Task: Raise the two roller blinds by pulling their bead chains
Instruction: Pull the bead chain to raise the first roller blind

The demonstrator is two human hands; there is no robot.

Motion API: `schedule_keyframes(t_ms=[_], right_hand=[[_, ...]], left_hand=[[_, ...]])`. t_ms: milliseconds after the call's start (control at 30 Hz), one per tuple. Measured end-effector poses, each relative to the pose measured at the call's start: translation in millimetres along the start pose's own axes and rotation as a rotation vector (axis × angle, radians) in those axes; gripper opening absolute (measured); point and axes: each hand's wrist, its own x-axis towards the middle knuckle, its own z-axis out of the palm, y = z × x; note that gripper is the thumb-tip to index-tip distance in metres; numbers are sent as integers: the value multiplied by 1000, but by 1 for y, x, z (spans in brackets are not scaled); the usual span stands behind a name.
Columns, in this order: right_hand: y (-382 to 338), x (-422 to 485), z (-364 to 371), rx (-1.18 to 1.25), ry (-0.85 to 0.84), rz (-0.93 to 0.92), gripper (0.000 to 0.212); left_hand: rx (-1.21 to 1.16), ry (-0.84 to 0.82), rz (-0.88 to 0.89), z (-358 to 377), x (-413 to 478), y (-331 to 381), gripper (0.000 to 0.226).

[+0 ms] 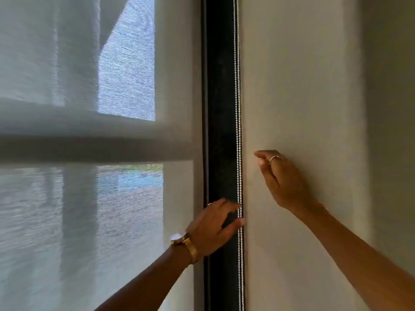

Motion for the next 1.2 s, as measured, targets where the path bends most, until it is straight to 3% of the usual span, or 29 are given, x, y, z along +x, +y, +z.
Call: schedule_keyframes(t_ms=[67,167,267,400,500,733,1033,1200], right_hand=[[8,1,4,-70,55,-52,39],[14,-1,19,-185,75,-137,41],[15,5,24,-159,135,-150,41],[16,5,25,-102,208,-168,34],[17,5,25,-50,207,-156,34],[16,8,31,-16,228,-135,33],[-7,49,20,735,233,240,31],[-14,56,8,919,99,467,31]], left_hand=[[-170,75,-72,11,23,-1,36],[-226,202,-150,22,50,-2,34],[-160,292,-168,28,60,-1,35],[-69,368,-148,30,70,-3,15],[-88,419,-163,23,75,-5,12],[-764,375,-304,-32,108,13,12],[-852,664,-220,-145,194,74,28],[-757,704,-166,-144,191,65,34]])
